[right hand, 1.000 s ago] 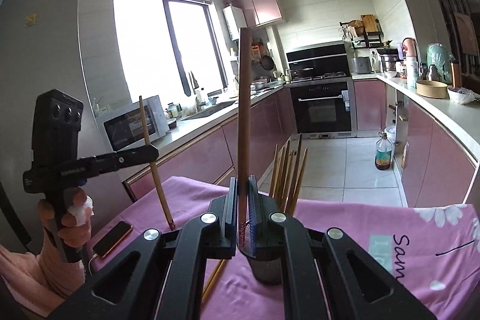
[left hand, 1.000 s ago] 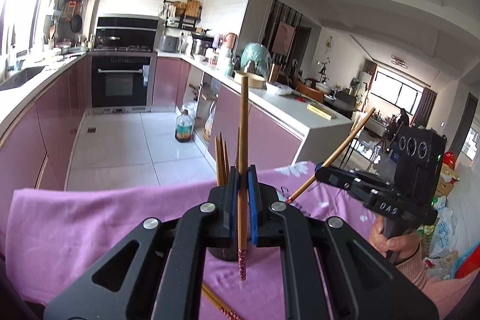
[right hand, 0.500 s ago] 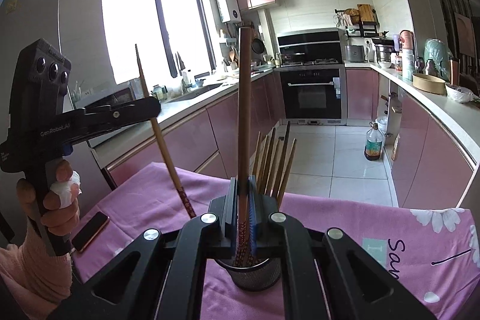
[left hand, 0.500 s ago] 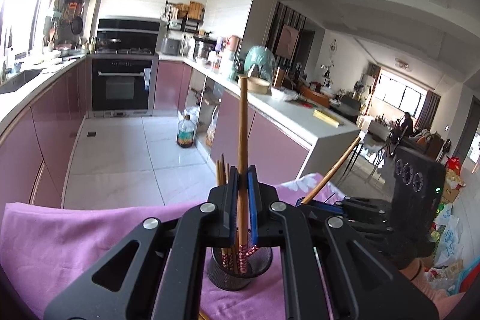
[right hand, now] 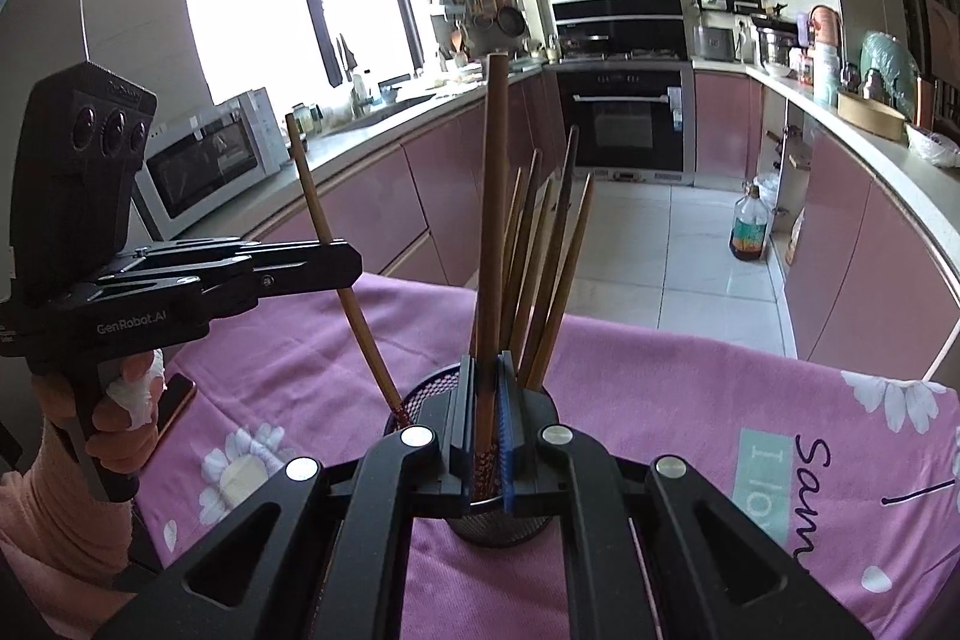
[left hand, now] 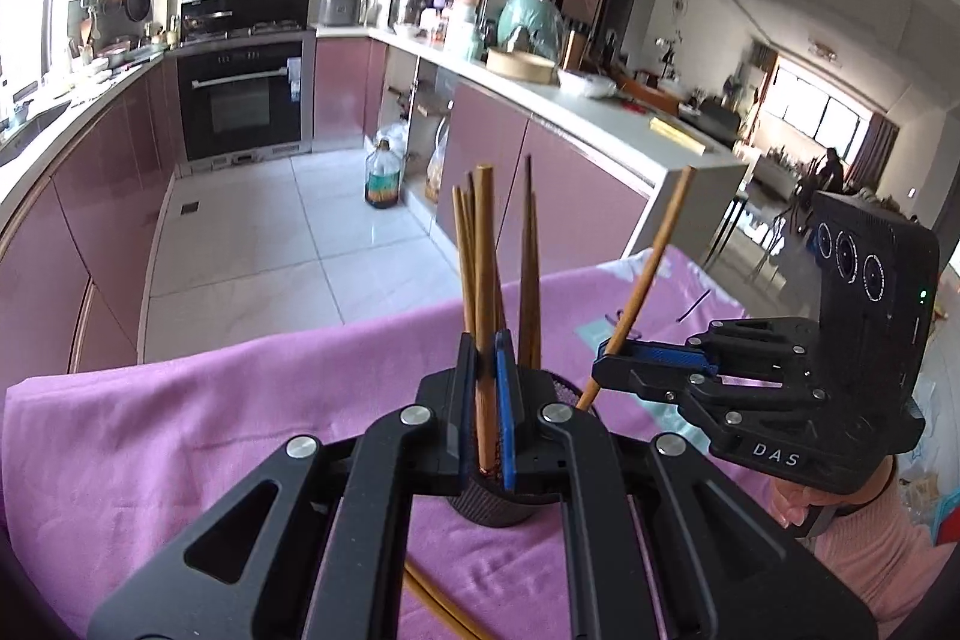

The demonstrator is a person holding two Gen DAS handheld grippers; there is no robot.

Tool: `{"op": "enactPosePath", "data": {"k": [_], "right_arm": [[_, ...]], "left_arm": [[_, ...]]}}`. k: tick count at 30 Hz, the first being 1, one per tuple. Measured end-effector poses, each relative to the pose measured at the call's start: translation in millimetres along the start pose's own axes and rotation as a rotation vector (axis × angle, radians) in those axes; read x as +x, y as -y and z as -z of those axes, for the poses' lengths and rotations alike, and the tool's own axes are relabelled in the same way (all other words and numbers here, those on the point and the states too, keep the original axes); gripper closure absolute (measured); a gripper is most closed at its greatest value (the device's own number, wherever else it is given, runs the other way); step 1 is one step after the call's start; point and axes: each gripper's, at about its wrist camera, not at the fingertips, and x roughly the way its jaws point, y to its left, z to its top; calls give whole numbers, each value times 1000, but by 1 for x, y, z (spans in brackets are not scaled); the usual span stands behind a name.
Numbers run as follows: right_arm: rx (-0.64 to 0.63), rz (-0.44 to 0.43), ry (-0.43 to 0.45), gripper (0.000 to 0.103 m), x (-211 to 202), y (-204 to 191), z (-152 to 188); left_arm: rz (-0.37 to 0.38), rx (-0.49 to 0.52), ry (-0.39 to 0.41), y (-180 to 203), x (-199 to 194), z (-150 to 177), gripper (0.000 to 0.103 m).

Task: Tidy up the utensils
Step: 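Open the left tool inside the cup while the right tool releases its chopstick, then withdraw both tools from the cup toward the last chopsticks on the cloth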

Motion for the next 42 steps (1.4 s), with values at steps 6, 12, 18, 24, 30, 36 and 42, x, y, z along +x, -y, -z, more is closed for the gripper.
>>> {"op": "enactPosePath", "data": {"k": [6, 12, 18, 24, 30, 36, 42], "right_arm": [[16, 12, -46, 97, 20, 2, -1], [28, 19, -49, 97, 27, -1, 1], [45, 22, -57, 96, 33, 2, 2], [60, 24, -63, 92, 36, 3, 6], [70, 15, -52, 82, 31, 1, 13], [67, -13, -28, 68, 21, -6, 16], [53, -41, 17, 62, 3, -19, 18]], "left_arm": [[-22, -15, -45, -7, 29, -3, 96], [-35, -16, -53, -8, 46, -3, 96], [-51, -24, -64, -9, 56, 5, 95], [-85, -31, -59, -9, 59, 18, 82], [-135, -29, -19, -10, 45, 34, 73], [-190, -13, 38, -10, 19, 44, 62], [-255, 2, 97, -8, -9, 54, 45]]}}
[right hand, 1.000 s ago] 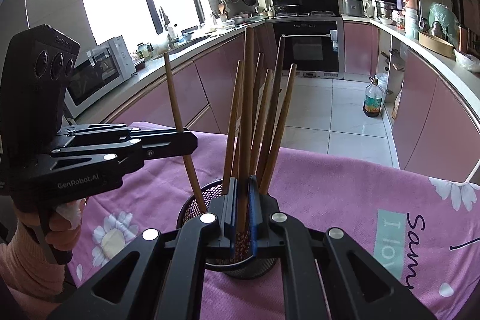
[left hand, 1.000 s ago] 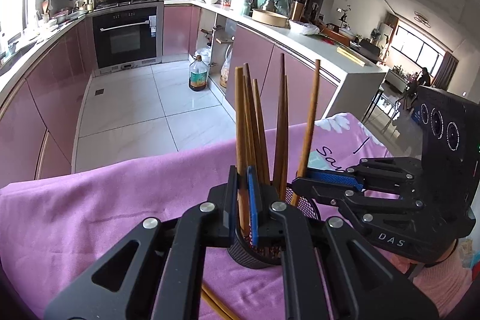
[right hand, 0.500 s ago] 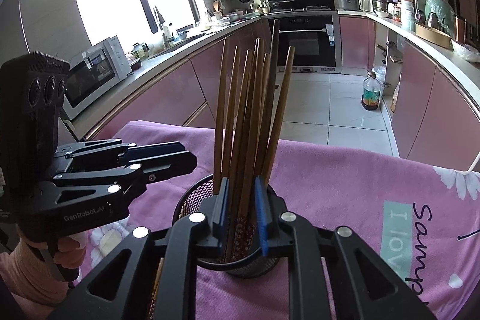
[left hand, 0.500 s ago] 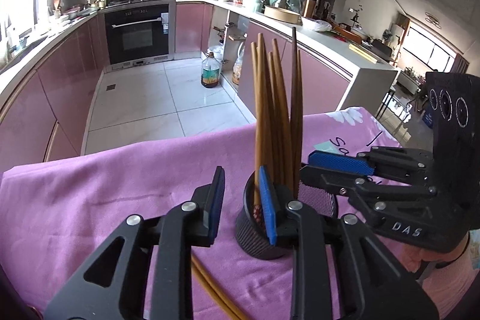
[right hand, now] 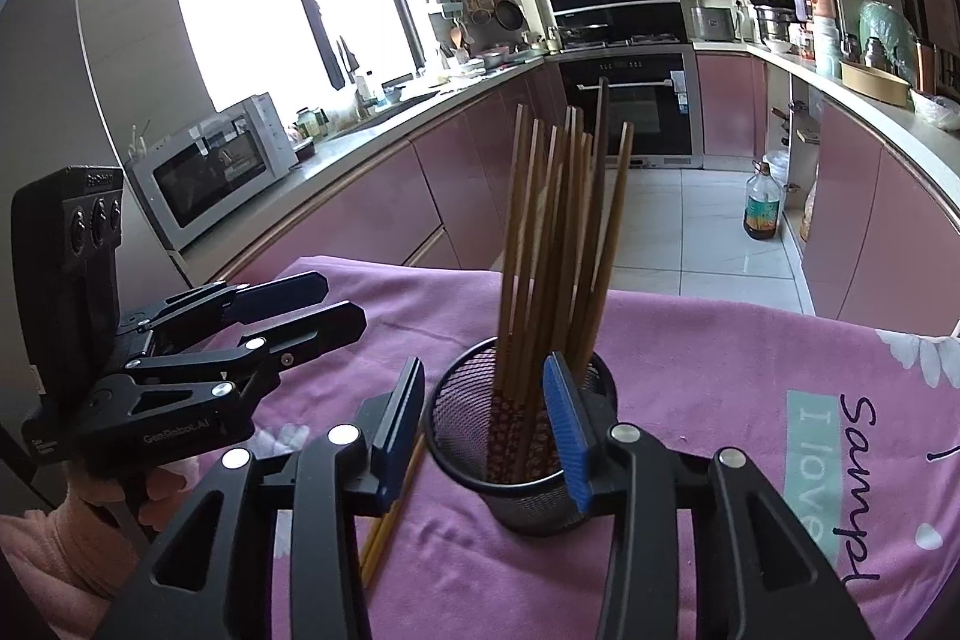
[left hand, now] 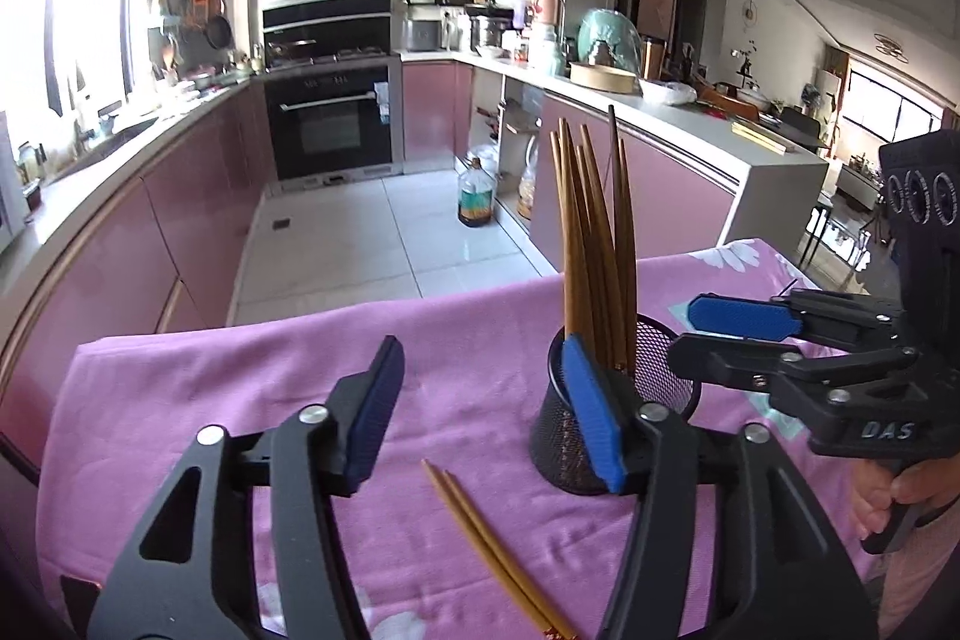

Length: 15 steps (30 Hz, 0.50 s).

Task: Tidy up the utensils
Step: 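Withdraw both tools from the cup toward the last chopsticks on the cloth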

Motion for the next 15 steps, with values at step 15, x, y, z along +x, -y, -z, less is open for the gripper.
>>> {"op": "enactPosePath", "data": {"k": [15], "right_arm": [[-74, -27, 18, 55, -19, -31, 23]], "left_arm": [[-98, -29, 48, -14, -51, 33, 20]]}}
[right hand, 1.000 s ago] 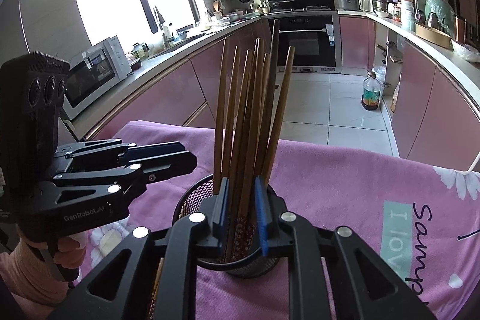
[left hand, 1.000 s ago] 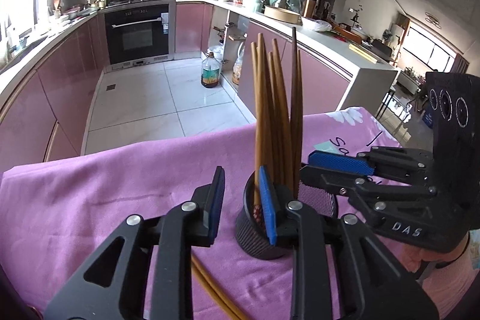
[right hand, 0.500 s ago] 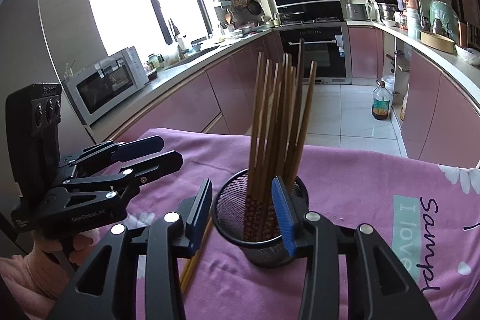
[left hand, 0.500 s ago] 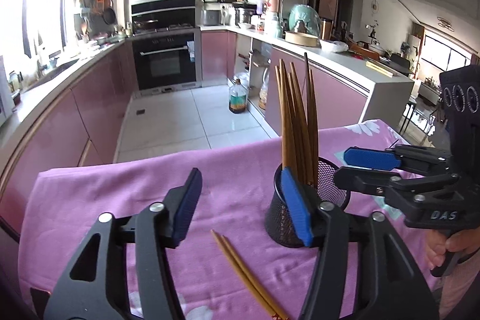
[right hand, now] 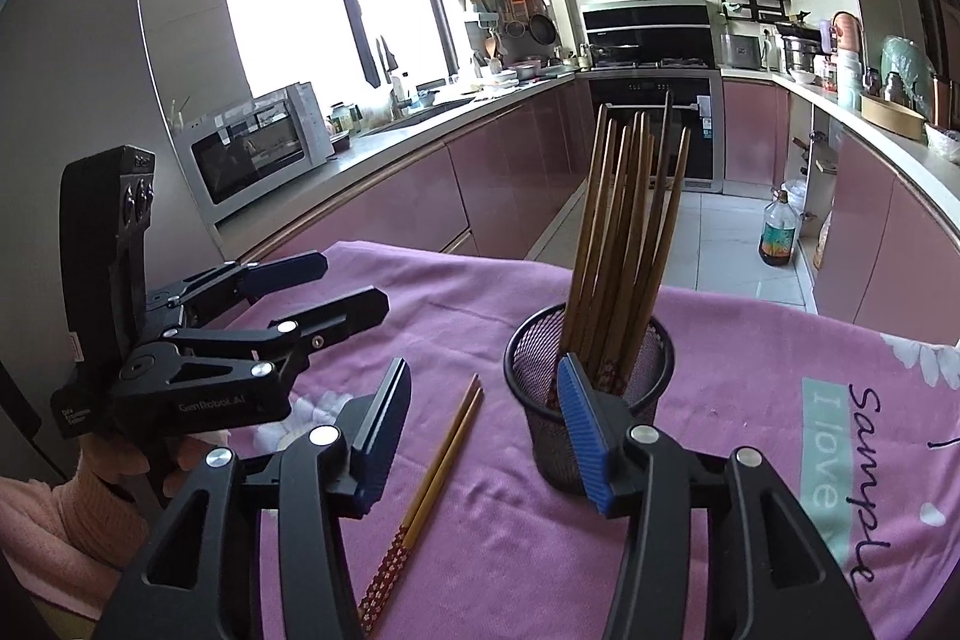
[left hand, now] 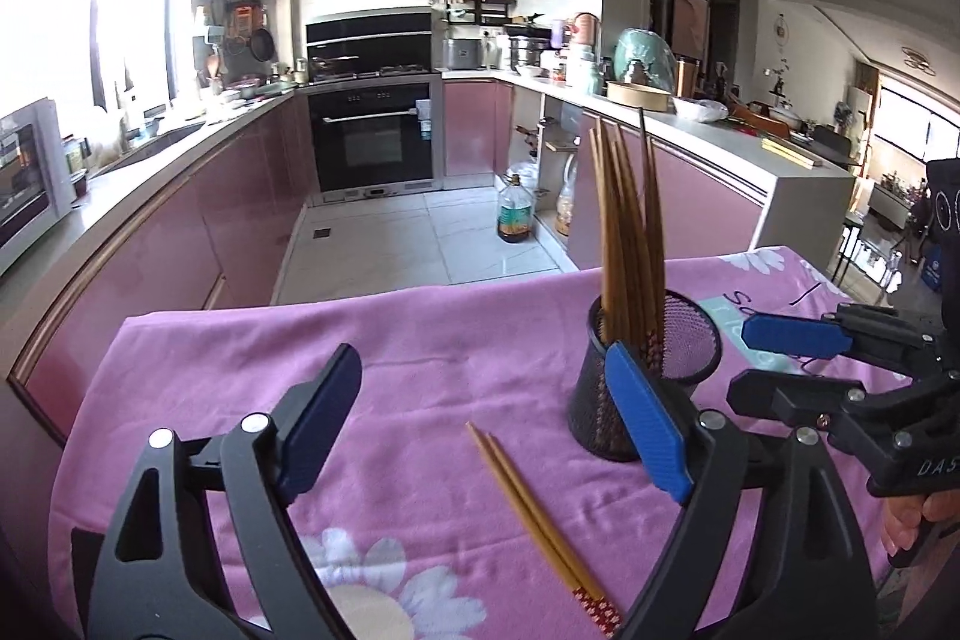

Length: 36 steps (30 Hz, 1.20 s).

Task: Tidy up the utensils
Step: 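Withdraw both tools from the cup toward the last chopsticks on the cloth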

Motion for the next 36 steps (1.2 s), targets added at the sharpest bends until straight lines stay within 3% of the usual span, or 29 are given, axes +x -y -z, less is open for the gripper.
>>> {"op": "enactPosePath", "data": {"k": [11, 31, 36], "right_arm": [[16, -38, -79, 54, 20, -8, 25], [34, -55, -259, 55, 64, -28, 77], [13, -33, -283, 63, 69, -33, 85]], "left_arm": [[-29, -34, -44, -15, -9, 26, 19], [-37, -87, -187, -26, 18, 79, 21], [-29, -95, -206, -27, 22, 86, 22]]}}
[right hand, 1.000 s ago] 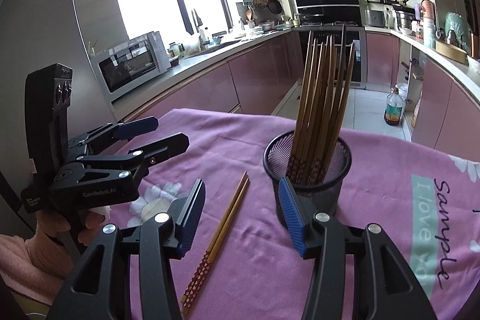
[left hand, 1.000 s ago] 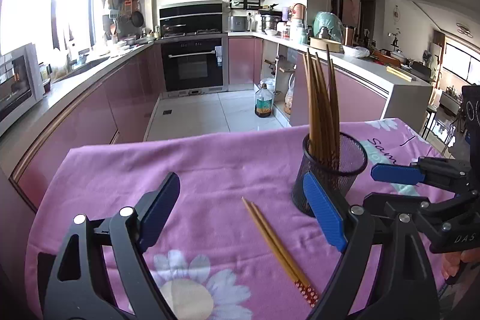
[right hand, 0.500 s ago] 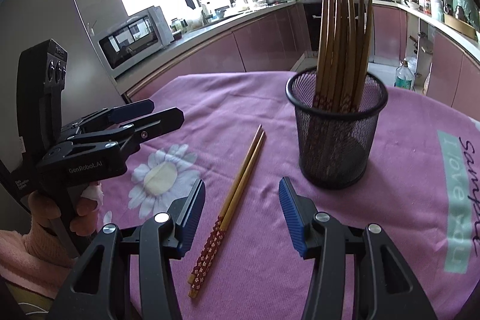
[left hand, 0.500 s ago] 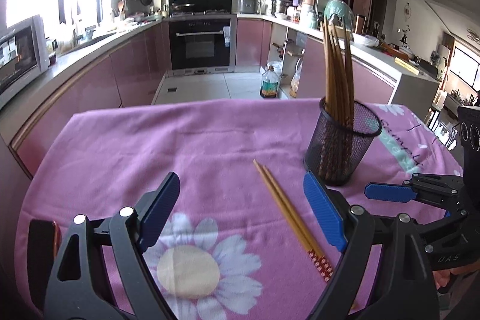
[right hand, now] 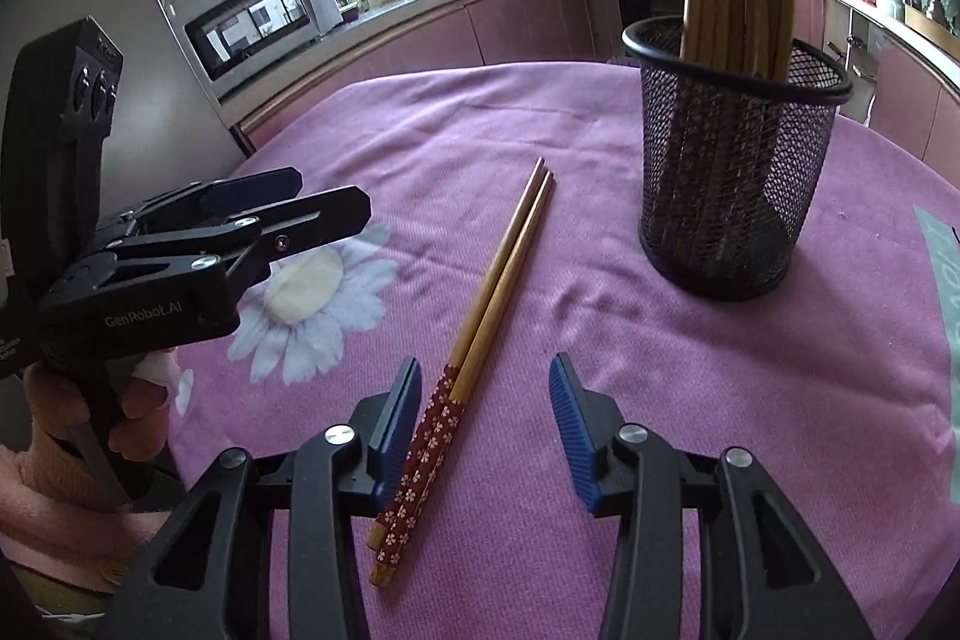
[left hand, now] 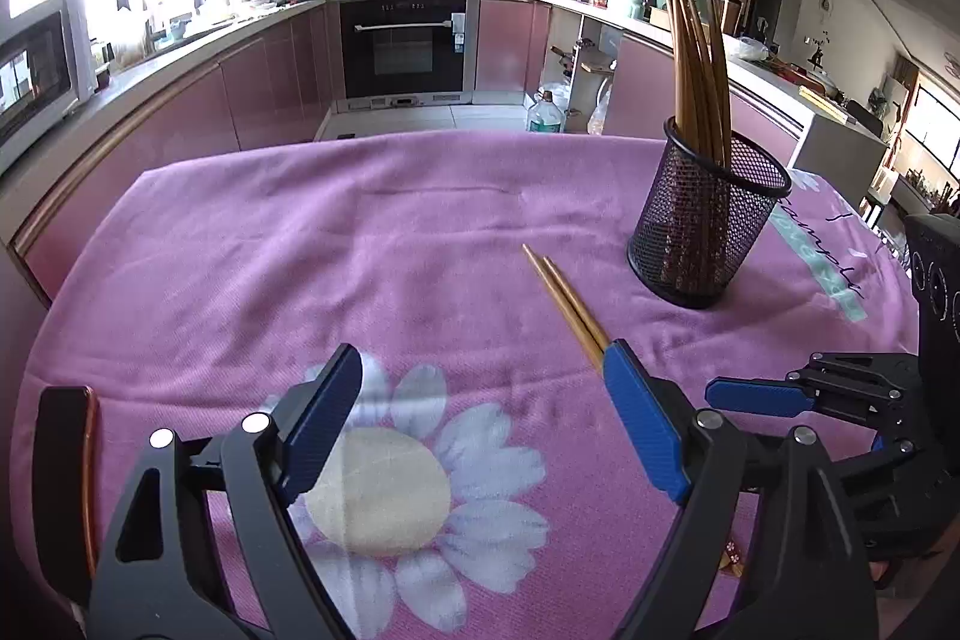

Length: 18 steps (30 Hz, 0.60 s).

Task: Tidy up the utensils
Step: 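Withdraw both tools from the cup toward the last chopsticks on the cloth, then close the left tool on one red-patterned chopstick while the right tool grasps the other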

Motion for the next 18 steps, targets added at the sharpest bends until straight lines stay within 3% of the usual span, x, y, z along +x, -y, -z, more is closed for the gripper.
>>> {"op": "enactPosePath", "data": {"k": [12, 18], "right_arm": [[-47, 73, -19, 69, 3, -8, 6], [-10, 73, -23, 72, 3, -2, 4]], "left_arm": [[15, 7, -26, 3, 9, 6, 22], [30, 30, -46, 10, 16, 8, 22]]}}
